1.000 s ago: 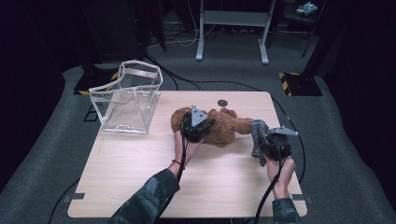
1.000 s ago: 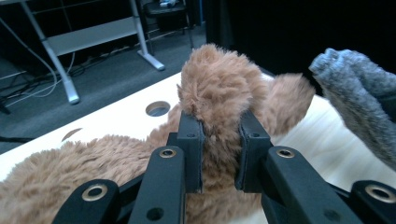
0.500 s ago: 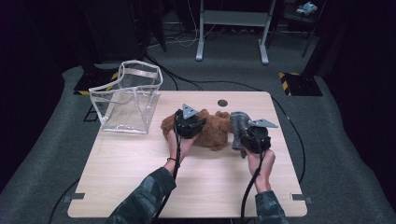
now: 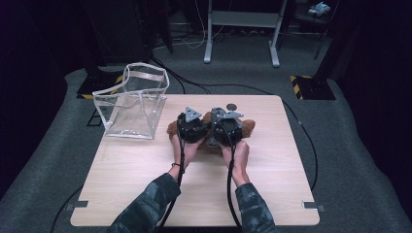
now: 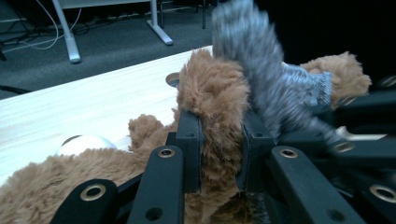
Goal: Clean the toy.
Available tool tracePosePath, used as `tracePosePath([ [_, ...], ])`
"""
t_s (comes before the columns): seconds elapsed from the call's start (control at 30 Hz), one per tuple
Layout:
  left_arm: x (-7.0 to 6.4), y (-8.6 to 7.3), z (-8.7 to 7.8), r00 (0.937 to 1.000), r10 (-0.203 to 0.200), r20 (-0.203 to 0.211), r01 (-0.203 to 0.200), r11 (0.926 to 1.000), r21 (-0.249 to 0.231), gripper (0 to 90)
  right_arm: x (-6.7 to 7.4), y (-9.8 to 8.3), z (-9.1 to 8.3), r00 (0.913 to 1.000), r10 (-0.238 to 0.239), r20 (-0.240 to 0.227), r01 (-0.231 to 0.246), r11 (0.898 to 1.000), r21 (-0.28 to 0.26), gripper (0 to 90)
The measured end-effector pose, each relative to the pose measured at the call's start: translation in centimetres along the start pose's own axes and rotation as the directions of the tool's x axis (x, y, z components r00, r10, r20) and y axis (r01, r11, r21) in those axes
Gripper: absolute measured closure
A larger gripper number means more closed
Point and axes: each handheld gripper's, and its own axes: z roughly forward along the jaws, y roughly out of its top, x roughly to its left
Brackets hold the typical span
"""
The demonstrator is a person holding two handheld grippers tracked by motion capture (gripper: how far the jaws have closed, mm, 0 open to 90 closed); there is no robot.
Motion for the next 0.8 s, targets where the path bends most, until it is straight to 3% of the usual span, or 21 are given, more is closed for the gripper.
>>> tracePosePath([
  [0.07,0.3,0.0,-0.1,1.0,-0.003,-0.004,0.003,1.0,-0.008,74.0,-0.1,-0.3,0.5,0.9998,0.012,0.013,-0.012,1.0,0.021,75.7],
  [0.13,0.4,0.0,-0.2,0.9999,0.002,-0.013,-0.002,1.0,-0.006,73.9,-0.4,-0.7,0.8,0.9991,-0.006,0.042,0.005,0.999,0.034,75.9],
  [0.3,0.6,0.0,-0.1,0.9998,0.003,-0.022,-0.003,1.0,-0.001,73.9,-1.3,-1.0,0.1,0.9954,-0.017,0.094,0.014,0.999,0.034,75.8],
  [0.43,0.2,-0.1,0.3,0.9997,0.014,-0.021,-0.013,0.9999,0.006,73.7,-1.4,-0.5,-1.0,0.9978,-0.011,0.065,0.011,1.0,0.003,75.5],
  [0.5,0.1,-0.1,0.4,0.9997,0.008,-0.024,-0.008,0.9999,0.006,73.7,-0.4,-0.1,-1.0,0.9998,-0.015,0.014,0.016,1.0,-0.022,75.4],
  [0.57,0.3,-0.1,0.4,0.9996,0.005,-0.027,-0.004,0.9999,0.015,73.7,0.4,0.1,-0.4,0.9993,-0.037,-0.009,0.037,0.999,-0.006,75.3],
  [0.67,0.6,-0.2,0.3,0.9994,0.006,-0.034,-0.005,0.9998,0.017,73.7,0.4,-0.1,0.6,0.9994,-0.03,0.016,0.029,0.999,0.033,75.6],
  [0.8,0.8,-0.2,0.2,0.9986,0.022,-0.049,-0.021,0.9996,0.019,73.7,-1.0,-0.7,0.5,0.9968,-0.047,0.064,0.045,0.998,0.038,75.7],
])
